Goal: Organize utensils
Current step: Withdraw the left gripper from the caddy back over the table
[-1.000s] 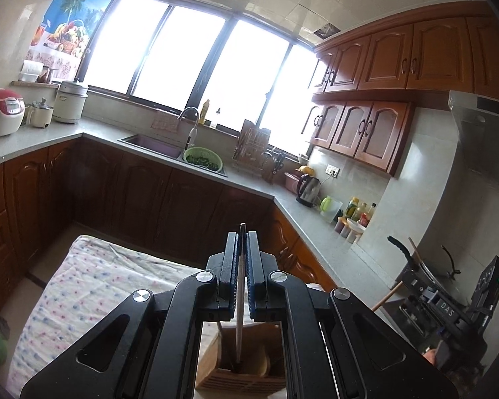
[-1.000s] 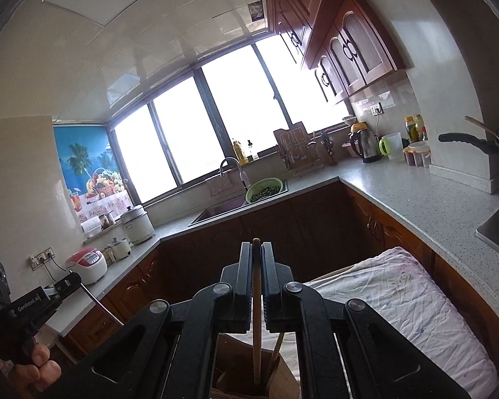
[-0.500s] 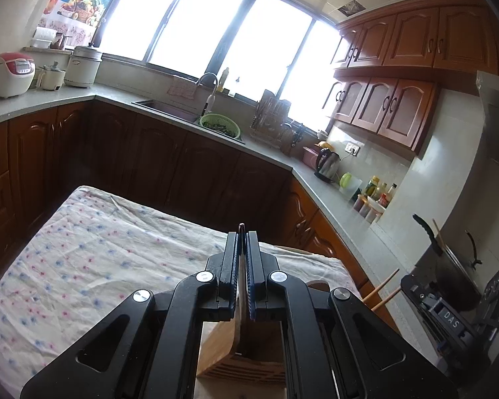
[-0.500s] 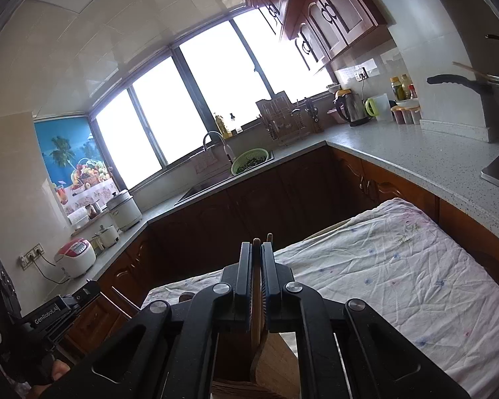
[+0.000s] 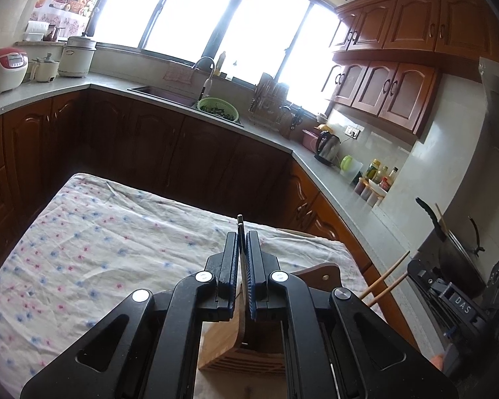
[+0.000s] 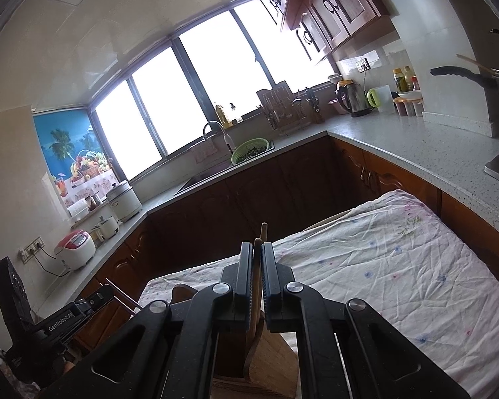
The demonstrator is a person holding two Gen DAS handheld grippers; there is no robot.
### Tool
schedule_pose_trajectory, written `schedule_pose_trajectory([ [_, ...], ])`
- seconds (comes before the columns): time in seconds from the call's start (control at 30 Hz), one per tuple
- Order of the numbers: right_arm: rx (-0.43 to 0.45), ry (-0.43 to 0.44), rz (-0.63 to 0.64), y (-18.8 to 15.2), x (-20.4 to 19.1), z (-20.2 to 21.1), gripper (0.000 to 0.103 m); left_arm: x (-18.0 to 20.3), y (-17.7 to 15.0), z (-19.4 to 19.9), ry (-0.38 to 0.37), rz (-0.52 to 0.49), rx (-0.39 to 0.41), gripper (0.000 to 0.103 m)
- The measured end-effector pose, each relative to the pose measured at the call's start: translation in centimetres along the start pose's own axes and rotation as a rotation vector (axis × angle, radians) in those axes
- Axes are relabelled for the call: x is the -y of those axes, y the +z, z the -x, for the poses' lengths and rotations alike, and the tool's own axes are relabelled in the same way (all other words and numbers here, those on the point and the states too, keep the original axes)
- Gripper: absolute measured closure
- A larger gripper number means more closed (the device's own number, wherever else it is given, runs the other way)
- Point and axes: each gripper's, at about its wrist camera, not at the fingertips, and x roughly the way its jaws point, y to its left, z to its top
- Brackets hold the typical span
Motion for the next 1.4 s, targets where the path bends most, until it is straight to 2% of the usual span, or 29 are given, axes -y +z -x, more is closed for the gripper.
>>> schedule_pose_trajectory([
  [0.17, -0.013, 0.011, -0.023, 0.0, 0.4, 0.0, 0.09, -0.1, 0.0, 0.2, -0.004, -0.001, -0.02, 0.097],
  [0.2, -0.014, 0.015, -0.027, 0.0, 0.4, 0.2, 0.086, -0.1, 0.0, 0.5, -0.005, 0.001, -0.022, 0.095],
  [0.23, -0.012, 0.016, -0.03, -0.1, 0.5, 0.4, 0.075, -0.2, -0.1, 0.7, -0.009, 0.006, -0.026, 0.085],
  [0.27, -0.006, 0.018, -0.035, -0.1, 0.5, 0.7, 0.066, -0.3, -0.2, 1.0, -0.014, 0.013, -0.027, 0.065],
  [0.3, 0.002, 0.023, -0.041, -0.2, 0.6, 1.0, 0.052, -0.5, -0.4, 1.4, -0.016, 0.019, -0.023, 0.056],
  [0.33, 0.009, 0.025, -0.046, -0.2, 0.6, 1.3, 0.048, -0.6, -0.5, 1.8, -0.015, 0.022, -0.016, 0.049],
  [0.47, 0.006, 0.04, -0.063, -0.5, 0.9, 2.7, 0.044, -1.1, -0.9, 3.6, -0.017, 0.033, -0.015, 0.036],
  [0.53, 0.003, 0.051, -0.074, -0.7, 1.2, 3.6, 0.03, -1.3, -1.3, 4.9, -0.013, 0.036, -0.01, 0.032],
  [0.57, 0.003, 0.054, -0.078, -0.9, 1.4, 4.1, 0.028, -1.4, -1.6, 5.5, -0.006, 0.038, -0.008, 0.027],
  [0.77, -0.01, 0.068, -0.089, -2.8, 1.9, 7.5, 0.018, -2.4, -3.8, 8.7, 0.014, 0.068, -0.033, 0.022],
  [1.1, -0.053, 0.053, -0.053, -6.1, 2.4, 13.0, 0.017, -2.5, -9.1, 12.9, 0.03, 0.03, -0.111, 0.021],
  [1.4, -0.09, 0.036, -0.02, -8.7, 2.4, 16.3, 0.017, -2.6, -12.2, 15.7, 0.031, 0.025, -0.147, 0.02],
])
